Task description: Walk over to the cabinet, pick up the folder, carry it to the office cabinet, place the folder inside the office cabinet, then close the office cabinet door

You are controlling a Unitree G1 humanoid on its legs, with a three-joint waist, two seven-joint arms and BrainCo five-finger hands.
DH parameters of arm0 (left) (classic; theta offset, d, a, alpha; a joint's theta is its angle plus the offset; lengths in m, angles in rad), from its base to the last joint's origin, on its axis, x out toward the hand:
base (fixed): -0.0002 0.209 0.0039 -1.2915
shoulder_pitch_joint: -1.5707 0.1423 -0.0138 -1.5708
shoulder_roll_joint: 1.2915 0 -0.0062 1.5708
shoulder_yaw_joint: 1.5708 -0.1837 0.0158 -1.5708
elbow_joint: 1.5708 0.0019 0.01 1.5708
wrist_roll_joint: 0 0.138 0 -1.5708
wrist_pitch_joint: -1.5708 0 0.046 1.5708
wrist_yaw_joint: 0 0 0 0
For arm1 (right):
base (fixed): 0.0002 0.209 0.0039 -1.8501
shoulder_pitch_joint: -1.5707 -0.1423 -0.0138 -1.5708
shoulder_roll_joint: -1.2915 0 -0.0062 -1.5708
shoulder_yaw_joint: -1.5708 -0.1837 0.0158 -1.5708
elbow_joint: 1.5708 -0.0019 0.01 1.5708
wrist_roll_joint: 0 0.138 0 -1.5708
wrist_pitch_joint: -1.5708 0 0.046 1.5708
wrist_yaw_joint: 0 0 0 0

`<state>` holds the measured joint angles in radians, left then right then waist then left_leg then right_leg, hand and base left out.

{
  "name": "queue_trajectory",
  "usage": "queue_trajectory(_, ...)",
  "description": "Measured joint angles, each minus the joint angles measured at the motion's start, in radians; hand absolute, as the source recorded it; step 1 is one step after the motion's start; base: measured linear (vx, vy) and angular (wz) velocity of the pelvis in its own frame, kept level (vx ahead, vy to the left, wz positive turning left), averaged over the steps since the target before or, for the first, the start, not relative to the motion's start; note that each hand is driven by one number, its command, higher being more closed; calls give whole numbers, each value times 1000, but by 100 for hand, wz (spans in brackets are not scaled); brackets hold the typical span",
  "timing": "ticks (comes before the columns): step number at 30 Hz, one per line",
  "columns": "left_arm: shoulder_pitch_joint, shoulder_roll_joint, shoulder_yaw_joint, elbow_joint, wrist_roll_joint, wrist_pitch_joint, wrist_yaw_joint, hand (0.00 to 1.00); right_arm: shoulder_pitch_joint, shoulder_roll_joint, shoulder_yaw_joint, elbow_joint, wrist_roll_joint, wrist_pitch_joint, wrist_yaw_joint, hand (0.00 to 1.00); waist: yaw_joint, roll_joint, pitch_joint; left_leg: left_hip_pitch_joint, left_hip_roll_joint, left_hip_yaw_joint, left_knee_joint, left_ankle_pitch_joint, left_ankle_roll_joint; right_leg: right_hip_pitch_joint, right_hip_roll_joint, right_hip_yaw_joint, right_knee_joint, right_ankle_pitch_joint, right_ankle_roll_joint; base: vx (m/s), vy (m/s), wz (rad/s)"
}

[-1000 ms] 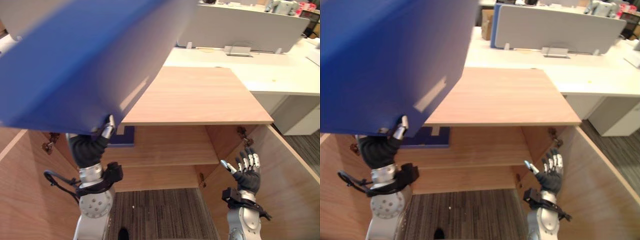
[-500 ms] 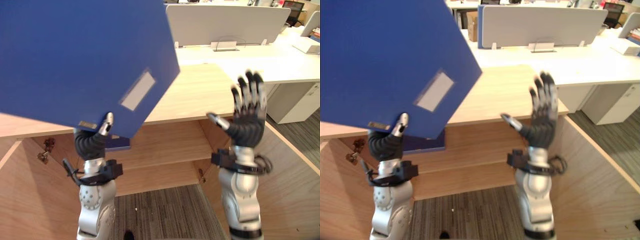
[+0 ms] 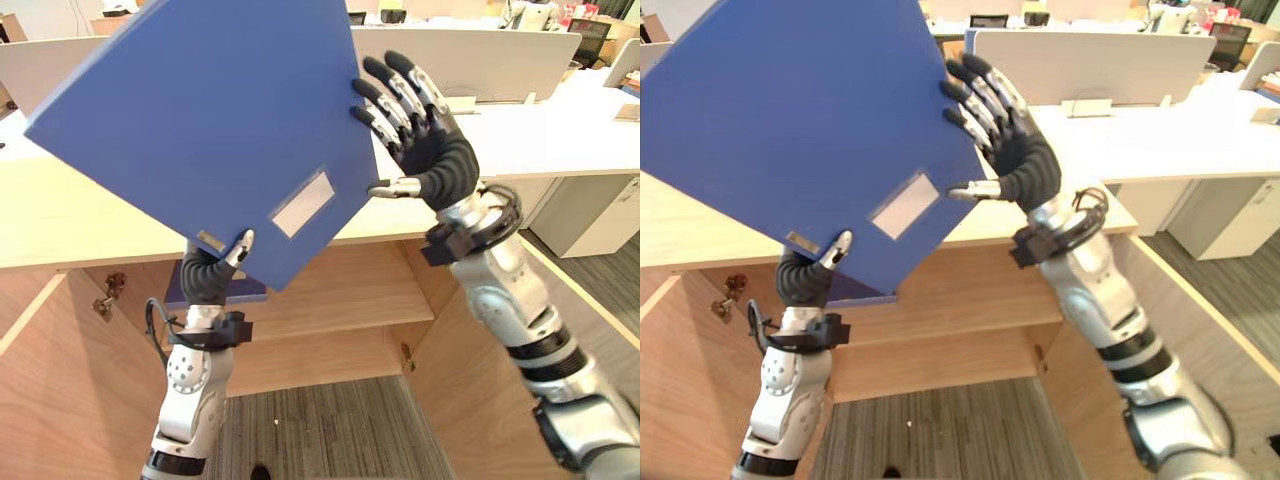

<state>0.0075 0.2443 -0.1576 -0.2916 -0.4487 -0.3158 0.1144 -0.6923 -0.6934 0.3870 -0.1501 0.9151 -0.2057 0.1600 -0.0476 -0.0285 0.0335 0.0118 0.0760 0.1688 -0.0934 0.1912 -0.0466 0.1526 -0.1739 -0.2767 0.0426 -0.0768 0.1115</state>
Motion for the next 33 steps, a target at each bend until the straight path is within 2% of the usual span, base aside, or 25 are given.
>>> queue_trajectory(3, -8, 42, -28, 8, -13, 0, -16, 100, -64, -97, 10, 9, 49, 11, 21, 0, 1, 3, -2, -11, 0, -13, 0, 8, -3, -4, 2, -13, 0, 2, -1, -14, 0, 10)
queue_trajectory(5, -9, 65, -49, 8, -15, 2, -30, 100, -86, -128, 9, 15, 57, 11, 30, 0, 2, 4, -3, -13, 1, -17, 0, 12, -2, -4, 3, -16, 2, 3, -2, -25, 1, 7)
queue_trajectory(12, -11, 88, -53, 8, -24, 14, -55, 100, -95, -151, 5, 41, 63, 10, 29, 0, 2, 20, -10, -33, 6, -19, -1, 25, 3, -24, 6, -16, -1, 10, -9, -55, 16, 1)
queue_trajectory(15, -10, 97, -51, 9, -23, 24, -56, 100, -51, -148, -39, 46, 41, 10, 11, 0, 3, 21, -11, -33, 5, -19, -1, 28, 5, -25, 6, -15, -2, 15, -7, -23, 12, 0)
queue_trajectory(19, -9, 89, -26, 9, -20, 26, -72, 100, 70, -61, -224, 48, -28, 10, -53, 0, 7, 21, -11, -35, 5, -18, -1, 32, 7, -26, 6, -15, -7, 21, -7, 0, 0, 0)
queue_trajectory(21, 0, 62, 9, 9, -18, 27, -76, 100, 143, 8, -322, 44, -64, 9, -88, 0, 5, 21, -12, -35, 6, -16, -1, 32, 7, -26, 6, -13, -11, 24, -7, -12, 12, -3)
queue_trajectory(23, 9, 39, 31, 9, -14, 27, -74, 100, 194, 62, -364, 38, -83, 7, -104, 0, 0, 21, -12, -35, 7, -13, -1, 32, 7, -26, 7, -11, -16, 28, -7, -5, 9, -6)
queue_trajectory(30, 18, -11, 47, 11, 28, 41, -59, 100, 391, 258, -404, -65, -194, 8, -125, 0, -10, 21, -12, -34, 10, -3, -1, 31, 7, -26, 10, -1, -26, 35, -8, -3, 5, -3)
queue_trajectory(33, 18, -24, 70, 25, 60, 41, -53, 100, 425, 297, -395, -66, -215, 14, -119, 0, -11, 21, -12, -32, 10, 3, -1, 30, 5, -26, 10, 6, -30, 37, -9, -10, 13, -7)
